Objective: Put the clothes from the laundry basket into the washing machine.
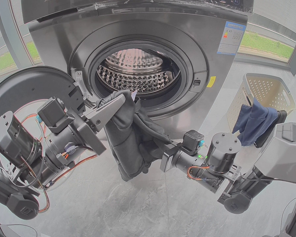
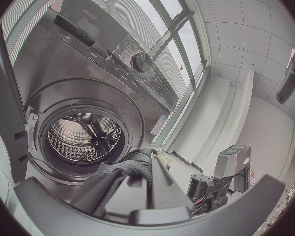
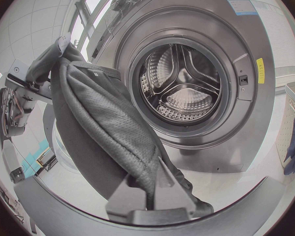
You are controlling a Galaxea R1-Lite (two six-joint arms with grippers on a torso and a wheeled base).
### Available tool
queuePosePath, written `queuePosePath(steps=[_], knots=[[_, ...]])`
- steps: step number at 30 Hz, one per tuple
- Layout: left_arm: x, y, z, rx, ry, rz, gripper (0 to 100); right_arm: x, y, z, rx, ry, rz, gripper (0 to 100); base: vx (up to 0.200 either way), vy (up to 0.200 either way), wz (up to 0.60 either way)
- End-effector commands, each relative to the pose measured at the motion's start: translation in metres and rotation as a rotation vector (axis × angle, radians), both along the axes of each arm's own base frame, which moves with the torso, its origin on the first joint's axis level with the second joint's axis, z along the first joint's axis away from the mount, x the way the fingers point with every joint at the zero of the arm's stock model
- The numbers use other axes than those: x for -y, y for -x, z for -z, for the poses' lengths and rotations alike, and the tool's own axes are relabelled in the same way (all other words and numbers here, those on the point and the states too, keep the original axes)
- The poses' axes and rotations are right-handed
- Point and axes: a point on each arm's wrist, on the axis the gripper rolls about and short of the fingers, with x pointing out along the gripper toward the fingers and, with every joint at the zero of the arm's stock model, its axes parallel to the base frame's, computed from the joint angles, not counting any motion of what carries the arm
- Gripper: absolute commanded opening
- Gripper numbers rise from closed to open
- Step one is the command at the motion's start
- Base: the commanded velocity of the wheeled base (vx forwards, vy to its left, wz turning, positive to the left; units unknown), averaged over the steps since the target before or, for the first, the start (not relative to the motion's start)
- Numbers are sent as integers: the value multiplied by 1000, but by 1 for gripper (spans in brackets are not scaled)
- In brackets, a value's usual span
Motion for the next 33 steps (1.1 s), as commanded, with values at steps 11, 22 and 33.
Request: queuePosePath(steps=[11,22,33], knots=[[-3,-17,14,-46,-33,-52,0,42,14,-49,78,-41,67,0,0,0,0],[-3,-16,13,-41,-30,-49,0,40,13,-54,93,-59,75,0,0,0,0],[-4,-13,22,-81,-48,0,100,40,15,-77,156,-122,74,0,0,0,0]])
